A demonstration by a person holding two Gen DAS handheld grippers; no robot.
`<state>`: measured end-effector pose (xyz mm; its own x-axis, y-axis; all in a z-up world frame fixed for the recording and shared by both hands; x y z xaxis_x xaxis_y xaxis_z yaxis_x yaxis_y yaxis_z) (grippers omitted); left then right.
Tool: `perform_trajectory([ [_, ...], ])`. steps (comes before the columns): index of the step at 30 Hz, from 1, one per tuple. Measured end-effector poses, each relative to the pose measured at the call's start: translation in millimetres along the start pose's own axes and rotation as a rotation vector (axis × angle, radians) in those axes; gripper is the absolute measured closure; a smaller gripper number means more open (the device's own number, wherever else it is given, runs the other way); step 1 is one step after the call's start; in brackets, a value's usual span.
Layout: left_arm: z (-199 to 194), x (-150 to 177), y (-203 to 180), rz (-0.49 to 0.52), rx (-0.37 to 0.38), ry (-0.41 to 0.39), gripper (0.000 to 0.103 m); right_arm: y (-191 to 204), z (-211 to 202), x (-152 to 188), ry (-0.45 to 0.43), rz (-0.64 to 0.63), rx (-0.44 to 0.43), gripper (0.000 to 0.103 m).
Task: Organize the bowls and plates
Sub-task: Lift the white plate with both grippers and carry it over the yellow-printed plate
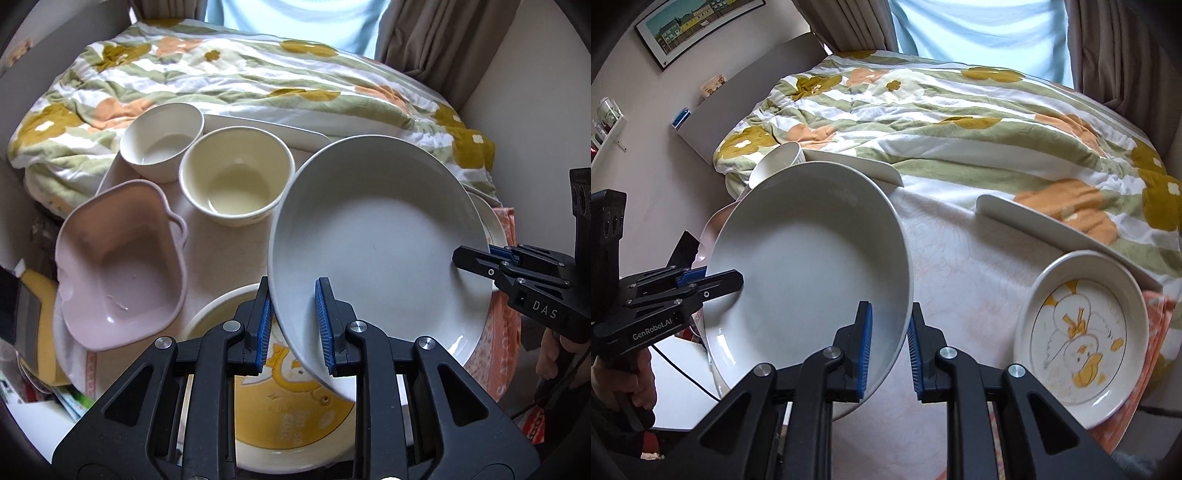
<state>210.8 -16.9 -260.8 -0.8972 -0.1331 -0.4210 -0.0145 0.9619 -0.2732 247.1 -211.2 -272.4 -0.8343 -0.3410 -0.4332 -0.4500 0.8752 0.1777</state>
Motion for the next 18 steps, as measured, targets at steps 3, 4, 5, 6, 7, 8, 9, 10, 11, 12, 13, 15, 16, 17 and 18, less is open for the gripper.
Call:
perform_trajectory([
  [3,-11,12,12,0.041,0.024,0.010,0.083,21,-6,17,-0.007,0.050,0.032,0.086],
  [4,-13,16,16,0.055,0.030,0.014,0.083,27,-7,22,-0.007,0.069,0.038,0.086],
  [5,-14,20,20,0.067,0.037,0.021,0.083,34,-7,28,-0.006,0.088,0.045,0.086],
  [6,-15,25,24,0.075,0.045,0.030,0.083,39,-7,34,-0.003,0.103,0.053,0.086],
  [7,-14,30,28,0.083,0.056,0.041,0.083,44,-6,39,0.004,0.116,0.062,0.086],
  [8,-13,35,32,0.092,0.064,0.052,0.083,49,-5,45,0.009,0.131,0.072,0.086],
  [9,-11,41,36,0.103,0.075,0.067,0.083,51,-4,51,0.010,0.152,0.079,0.086],
  [10,-9,47,39,0.113,0.082,0.079,0.083,54,-3,57,0.012,0.175,0.083,0.086],
  [11,-7,52,43,0.123,0.091,0.090,0.083,57,-1,63,0.013,0.197,0.088,0.086],
  [12,-4,57,46,0.130,0.100,0.099,0.083,59,0,69,0.011,0.215,0.095,0.086],
  [13,0,61,49,0.138,0.107,0.114,0.083,62,2,74,0.013,0.230,0.102,0.086],
  [15,6,71,52,0.155,0.119,0.141,0.084,67,7,84,0.015,0.257,0.120,0.086],
  [16,9,75,53,0.169,0.121,0.150,0.084,68,8,88,0.015,0.274,0.128,0.086],
  [17,12,78,53,0.180,0.123,0.160,0.084,68,10,92,0.018,0.292,0.133,0.086],
  [18,14,81,53,0.187,0.125,0.167,0.084,69,11,97,0.019,0.304,0.139,0.086],
])
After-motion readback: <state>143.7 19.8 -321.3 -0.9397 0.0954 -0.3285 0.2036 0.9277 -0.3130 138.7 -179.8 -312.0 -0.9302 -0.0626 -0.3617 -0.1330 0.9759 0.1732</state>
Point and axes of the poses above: each gripper's, at about its wrist camera, not at the fingertips, and z roughly the way its jaws point, y to its left, x to its underside, the point moved 7 cm from there along z, roughly the way its jaws point, and after that the axes turned 5 degrees about x, right-handed, at the moved point
